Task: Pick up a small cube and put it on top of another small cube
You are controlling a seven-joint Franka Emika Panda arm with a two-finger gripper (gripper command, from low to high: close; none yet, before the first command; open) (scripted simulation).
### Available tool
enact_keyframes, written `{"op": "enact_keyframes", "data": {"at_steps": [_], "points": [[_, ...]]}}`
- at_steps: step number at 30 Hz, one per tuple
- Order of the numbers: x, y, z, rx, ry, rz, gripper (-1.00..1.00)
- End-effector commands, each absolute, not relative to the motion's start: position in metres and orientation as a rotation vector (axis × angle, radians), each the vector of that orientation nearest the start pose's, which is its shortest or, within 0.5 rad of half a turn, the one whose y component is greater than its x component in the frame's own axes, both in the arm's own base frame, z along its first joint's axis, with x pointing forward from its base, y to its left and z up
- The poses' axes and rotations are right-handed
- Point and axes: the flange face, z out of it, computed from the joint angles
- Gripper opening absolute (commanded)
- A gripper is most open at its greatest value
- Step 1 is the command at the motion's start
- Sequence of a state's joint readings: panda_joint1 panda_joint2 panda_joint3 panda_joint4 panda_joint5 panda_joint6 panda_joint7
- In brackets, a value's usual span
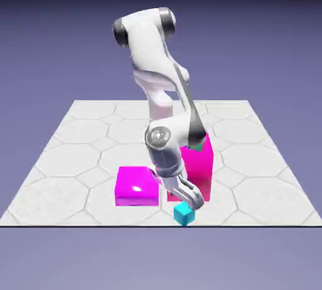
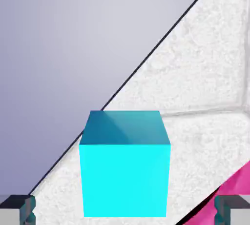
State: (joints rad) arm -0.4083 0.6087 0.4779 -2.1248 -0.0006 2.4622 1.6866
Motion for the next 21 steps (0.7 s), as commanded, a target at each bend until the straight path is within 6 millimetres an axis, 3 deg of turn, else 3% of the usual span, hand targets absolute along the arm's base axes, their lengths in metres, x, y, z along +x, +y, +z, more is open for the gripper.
{"op": "enact_keyframes", "data": {"at_steps": [1,2,3,8,15,21], "points": [[0.542,0.053,0.121,-2.076,2.276,0.53,0.0],[0.542,0.053,0.121,-2.076,2.276,0.53,-1.0],[0.542,0.053,0.121,-2.076,2.276,0.53,-1.0],[0.559,0.043,0.202,-2.124,2.209,0.489,-1.0],[0.53,0.063,0.285,-2.582,1.853,0.415,-1.0],[0.493,0.079,0.361,-2.871,1.487,0.396,-1.0]]}}
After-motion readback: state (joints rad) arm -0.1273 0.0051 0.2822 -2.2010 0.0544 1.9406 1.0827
